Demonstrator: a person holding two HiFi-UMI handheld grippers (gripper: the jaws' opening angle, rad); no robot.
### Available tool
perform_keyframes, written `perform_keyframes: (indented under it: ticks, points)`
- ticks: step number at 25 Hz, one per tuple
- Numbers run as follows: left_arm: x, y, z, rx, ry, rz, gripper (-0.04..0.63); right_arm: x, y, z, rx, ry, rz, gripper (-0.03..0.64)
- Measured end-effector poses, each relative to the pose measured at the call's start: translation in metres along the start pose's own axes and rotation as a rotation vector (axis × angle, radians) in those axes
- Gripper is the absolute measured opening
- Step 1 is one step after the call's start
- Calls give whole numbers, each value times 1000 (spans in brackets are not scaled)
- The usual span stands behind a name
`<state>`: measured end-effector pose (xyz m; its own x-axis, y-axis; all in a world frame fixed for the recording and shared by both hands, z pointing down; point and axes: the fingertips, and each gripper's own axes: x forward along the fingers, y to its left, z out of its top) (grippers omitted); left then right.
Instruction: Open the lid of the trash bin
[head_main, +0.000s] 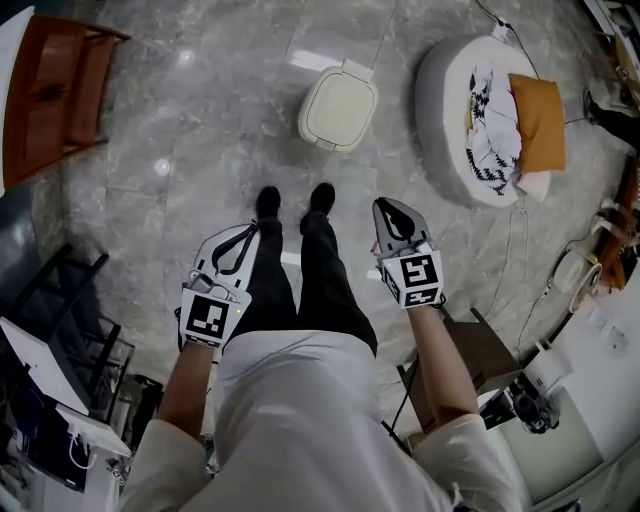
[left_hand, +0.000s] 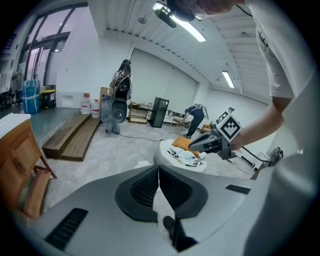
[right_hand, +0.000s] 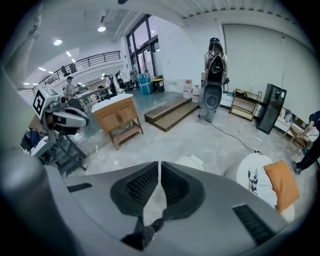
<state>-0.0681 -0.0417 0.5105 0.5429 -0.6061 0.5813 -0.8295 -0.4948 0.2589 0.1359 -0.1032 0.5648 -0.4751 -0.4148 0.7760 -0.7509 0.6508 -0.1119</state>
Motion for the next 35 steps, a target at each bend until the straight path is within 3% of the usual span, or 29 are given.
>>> perform_keyframes:
  ticks: [10, 18, 25, 35]
  points:
    - [32, -7, -32, -108, 9, 77, 18, 51, -15, -34, -71, 67, 100, 34]
    - [57, 2, -59, -146, 39, 125, 18, 98, -19, -61, -117, 117, 168, 34]
    - [77, 5, -84, -154, 63, 137, 18, 146, -22, -87, -105, 156, 188, 34]
    - [100, 3, -113, -157, 80, 121, 18, 209, -23, -113, -234, 200, 159, 34]
